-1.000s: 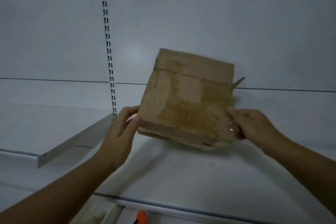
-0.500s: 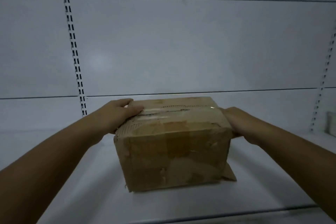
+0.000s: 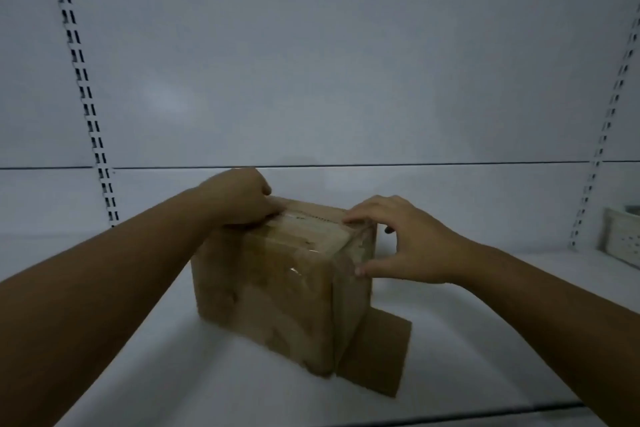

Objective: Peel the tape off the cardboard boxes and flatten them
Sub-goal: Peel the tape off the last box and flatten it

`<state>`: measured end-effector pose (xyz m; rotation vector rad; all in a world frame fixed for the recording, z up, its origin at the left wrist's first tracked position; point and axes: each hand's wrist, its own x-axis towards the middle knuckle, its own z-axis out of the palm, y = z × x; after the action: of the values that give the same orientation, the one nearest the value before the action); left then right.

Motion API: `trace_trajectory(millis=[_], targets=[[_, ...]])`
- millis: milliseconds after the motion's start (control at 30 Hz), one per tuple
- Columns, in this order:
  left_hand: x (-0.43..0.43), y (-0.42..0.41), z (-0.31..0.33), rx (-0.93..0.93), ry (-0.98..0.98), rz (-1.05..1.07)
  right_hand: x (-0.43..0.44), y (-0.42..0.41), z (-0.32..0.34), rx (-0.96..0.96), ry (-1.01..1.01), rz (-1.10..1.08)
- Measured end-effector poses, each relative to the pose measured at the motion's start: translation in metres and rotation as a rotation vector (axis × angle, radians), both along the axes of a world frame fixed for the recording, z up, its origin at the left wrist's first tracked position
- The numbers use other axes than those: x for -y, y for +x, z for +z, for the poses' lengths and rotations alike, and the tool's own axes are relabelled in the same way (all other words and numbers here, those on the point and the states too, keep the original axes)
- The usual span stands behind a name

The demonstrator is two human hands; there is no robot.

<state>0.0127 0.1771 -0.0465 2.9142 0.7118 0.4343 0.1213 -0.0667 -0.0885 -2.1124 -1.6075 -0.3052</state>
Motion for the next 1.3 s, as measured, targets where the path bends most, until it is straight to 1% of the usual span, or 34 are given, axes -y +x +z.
trace_trajectory(millis=[67,100,167,200,267,433,500,600,633,667,733,767,867,933,967,1000,1067,1133,1233,1300], targets=[[0.015,0.012,-0.006,-0.076,-0.145,-0.098,-0.002,-0.009,-0.005,0.081,0.128,-0.026],[0.017,0.014,-0.009,-0.063,-0.227,-0.133,-0.003,-0.013,-0.008,0.115,0.186,-0.029],[0.016,0.014,-0.012,0.047,-0.373,-0.167,-0.007,-0.019,-0.015,0.173,0.278,-0.002],[0.014,0.013,-0.014,0.088,-0.409,-0.171,-0.008,-0.019,-0.019,0.205,0.320,0.022],[0.011,0.015,-0.016,0.104,-0.420,-0.181,-0.013,-0.015,-0.024,0.210,0.413,0.075],[0.006,0.016,-0.021,0.174,-0.445,-0.192,-0.027,-0.006,-0.031,-0.002,0.610,0.246],[0.004,0.017,-0.022,0.179,-0.447,-0.194,-0.030,-0.004,-0.032,-0.005,0.650,0.276],[0.003,0.018,-0.022,0.159,-0.431,-0.182,-0.032,-0.002,-0.032,0.006,0.634,0.302],[0.003,0.019,-0.022,0.153,-0.429,-0.179,-0.031,0.000,-0.031,-0.035,0.621,0.318],[0.003,0.019,-0.022,0.148,-0.429,-0.178,-0.029,0.003,-0.029,-0.144,0.603,0.337],[0.002,0.017,-0.022,0.149,-0.440,-0.183,-0.024,0.014,-0.022,-0.441,0.535,0.358],[0.001,0.016,-0.022,0.151,-0.452,-0.186,-0.021,0.021,-0.020,-0.479,0.491,0.358],[0.000,0.014,-0.019,0.120,-0.499,-0.203,-0.015,0.034,-0.028,-0.320,0.288,0.361],[0.001,0.014,-0.013,0.083,-0.560,-0.178,-0.013,0.033,-0.042,-0.298,0.165,0.375],[0.000,0.014,-0.009,0.066,-0.586,-0.142,-0.013,0.031,-0.049,-0.279,0.141,0.389],[0.000,0.014,-0.005,0.043,-0.597,-0.106,-0.014,0.029,-0.055,-0.240,0.152,0.398],[0.002,0.016,0.000,0.006,-0.588,-0.070,-0.015,0.021,-0.061,-0.151,0.271,0.411],[0.003,0.020,-0.001,0.053,-0.598,-0.078,-0.017,0.010,-0.062,-0.052,0.395,0.401],[0.005,0.025,-0.009,0.155,-0.536,-0.196,-0.016,-0.001,-0.059,0.111,0.417,0.373],[0.004,0.026,-0.014,0.139,-0.433,-0.241,-0.015,-0.003,-0.056,0.201,0.399,0.397]])
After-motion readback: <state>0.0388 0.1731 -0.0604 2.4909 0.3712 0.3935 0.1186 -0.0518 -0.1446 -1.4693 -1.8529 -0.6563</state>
